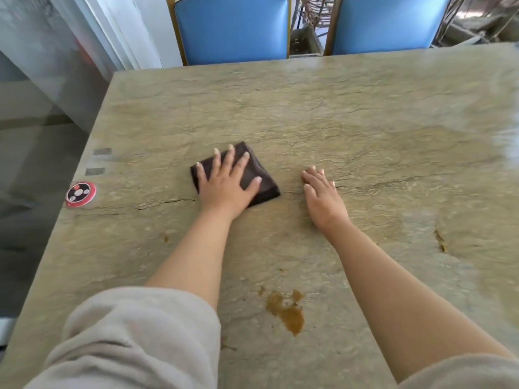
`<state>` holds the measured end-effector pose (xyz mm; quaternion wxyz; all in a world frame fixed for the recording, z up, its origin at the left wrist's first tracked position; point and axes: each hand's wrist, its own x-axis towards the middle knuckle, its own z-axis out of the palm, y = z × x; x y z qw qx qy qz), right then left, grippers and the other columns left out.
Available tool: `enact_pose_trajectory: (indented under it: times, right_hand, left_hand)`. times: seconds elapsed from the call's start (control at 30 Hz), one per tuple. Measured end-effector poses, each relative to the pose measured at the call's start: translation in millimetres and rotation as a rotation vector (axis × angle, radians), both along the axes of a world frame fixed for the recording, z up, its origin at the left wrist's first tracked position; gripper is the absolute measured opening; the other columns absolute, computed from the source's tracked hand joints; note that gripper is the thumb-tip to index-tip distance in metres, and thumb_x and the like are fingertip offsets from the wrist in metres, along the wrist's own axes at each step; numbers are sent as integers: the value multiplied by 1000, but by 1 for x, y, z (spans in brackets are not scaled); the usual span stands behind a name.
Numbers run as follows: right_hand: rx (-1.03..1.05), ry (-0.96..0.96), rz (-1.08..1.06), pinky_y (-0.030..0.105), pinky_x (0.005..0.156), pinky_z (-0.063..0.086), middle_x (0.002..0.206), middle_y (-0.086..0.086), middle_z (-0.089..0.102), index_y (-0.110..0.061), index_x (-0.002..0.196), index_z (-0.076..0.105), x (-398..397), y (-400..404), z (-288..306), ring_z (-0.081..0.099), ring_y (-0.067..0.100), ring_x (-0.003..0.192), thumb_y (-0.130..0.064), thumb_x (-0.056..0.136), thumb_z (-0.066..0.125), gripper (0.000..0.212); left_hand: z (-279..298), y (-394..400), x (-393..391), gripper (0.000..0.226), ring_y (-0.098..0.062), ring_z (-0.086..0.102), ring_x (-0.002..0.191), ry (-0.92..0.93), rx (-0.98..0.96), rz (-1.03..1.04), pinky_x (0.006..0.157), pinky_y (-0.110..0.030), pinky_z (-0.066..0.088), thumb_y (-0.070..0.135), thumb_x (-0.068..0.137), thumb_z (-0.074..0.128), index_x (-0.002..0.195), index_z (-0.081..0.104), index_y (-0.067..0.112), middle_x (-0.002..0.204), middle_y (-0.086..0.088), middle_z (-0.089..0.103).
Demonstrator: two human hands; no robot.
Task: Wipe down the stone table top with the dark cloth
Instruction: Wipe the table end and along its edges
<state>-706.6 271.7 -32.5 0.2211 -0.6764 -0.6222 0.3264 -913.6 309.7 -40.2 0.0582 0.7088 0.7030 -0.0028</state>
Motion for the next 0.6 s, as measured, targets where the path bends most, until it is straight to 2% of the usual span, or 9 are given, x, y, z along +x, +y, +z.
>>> enact_pose_trajectory:
  times: [0.13, 0.23, 0.37, 0.43, 0.53, 0.6]
  right_hand:
    - [0, -152, -3, 32, 117, -10, 161, -5, 10, -19, 150, 26, -9, -4, 2, -4, 9, 147, -29, 101, 31, 50]
    - [-5, -251, -3, 41, 115, -16, 161, -6, 7, -20, 151, 24, -40, -12, 4, -11, 16, 148, -30, 100, 29, 52]
    - [39, -127, 10, 36, 119, -11, 162, 2, 7, -15, 148, 32, -111, -28, 3, -8, 17, 148, -18, 99, 30, 49]
    - [56, -159, -15, 36, 118, -12, 162, 3, 5, -14, 149, 29, -134, -33, -1, -9, 17, 148, -21, 100, 29, 50]
    - [78, -349, 28, 41, 115, -18, 162, 5, -4, -15, 152, 14, -143, -37, -10, -15, 18, 147, -30, 100, 22, 55]
    - [68, -410, 46, 44, 116, -18, 162, 4, -8, -15, 153, 9, -143, -36, -12, -17, 18, 146, -33, 100, 19, 56]
  left_hand:
    - [1, -20, -35, 69, -28, -13, 149, -7, -52, 297, 115, -61, -5, 68, 92, 14, 153, 0, 39, 163, 1, -9]
    - [-1, -68, -21, 60, -34, -15, 148, -27, -30, 243, 114, -64, -8, 64, 94, 11, 150, -4, 49, 163, -5, -11]
    - [-1, -86, -50, 58, -29, -10, 149, -13, 11, 18, 115, -60, -8, 69, 91, 15, 146, 3, 57, 164, -1, -5]
    - [0, -71, -85, 59, -25, -8, 150, -12, 11, 55, 117, -58, -6, 71, 89, 19, 145, 7, 58, 164, 2, -2]
    - [1, -54, -131, 59, -25, -9, 150, -29, 4, 223, 117, -58, -7, 71, 90, 19, 146, 9, 57, 164, 3, -3]
    - [0, -54, -144, 59, -26, -10, 149, -41, -10, 298, 116, -59, -6, 70, 90, 18, 147, 8, 55, 164, 1, -5]
